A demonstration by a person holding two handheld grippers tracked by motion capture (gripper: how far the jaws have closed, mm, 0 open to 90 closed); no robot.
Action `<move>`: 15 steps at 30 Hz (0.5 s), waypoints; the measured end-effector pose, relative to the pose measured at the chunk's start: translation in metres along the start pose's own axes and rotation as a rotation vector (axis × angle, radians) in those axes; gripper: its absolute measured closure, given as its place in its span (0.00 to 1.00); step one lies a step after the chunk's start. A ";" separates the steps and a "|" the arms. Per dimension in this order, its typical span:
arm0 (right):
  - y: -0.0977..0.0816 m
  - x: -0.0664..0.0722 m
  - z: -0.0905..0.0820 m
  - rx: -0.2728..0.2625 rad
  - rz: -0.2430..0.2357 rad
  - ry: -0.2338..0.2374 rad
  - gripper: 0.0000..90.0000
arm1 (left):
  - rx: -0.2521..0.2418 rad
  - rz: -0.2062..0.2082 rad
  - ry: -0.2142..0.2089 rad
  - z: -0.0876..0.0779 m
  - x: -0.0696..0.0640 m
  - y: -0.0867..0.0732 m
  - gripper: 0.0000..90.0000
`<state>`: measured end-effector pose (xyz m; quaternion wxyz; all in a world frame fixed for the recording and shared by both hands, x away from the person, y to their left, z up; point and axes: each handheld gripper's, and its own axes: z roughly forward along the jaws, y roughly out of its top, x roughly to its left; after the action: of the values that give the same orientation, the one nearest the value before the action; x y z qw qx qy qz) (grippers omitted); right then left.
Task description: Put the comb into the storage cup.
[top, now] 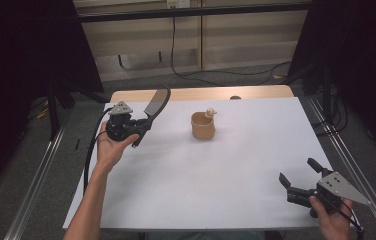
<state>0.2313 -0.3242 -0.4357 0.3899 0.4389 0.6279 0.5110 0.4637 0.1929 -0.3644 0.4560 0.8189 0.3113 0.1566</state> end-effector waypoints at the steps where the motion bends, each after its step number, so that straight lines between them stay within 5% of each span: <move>1: 0.000 0.000 0.000 0.001 -0.003 -0.002 0.00 | -0.008 0.001 0.010 -0.001 -0.002 0.001 0.81; 15: 0.000 0.000 0.000 -0.006 -0.004 -0.004 0.00 | -0.181 0.033 0.028 -0.006 -0.010 0.008 0.81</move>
<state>0.2308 -0.3241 -0.4354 0.3933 0.4374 0.6264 0.5114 0.4559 0.1872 -0.3539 0.5211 0.7770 0.2888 0.2031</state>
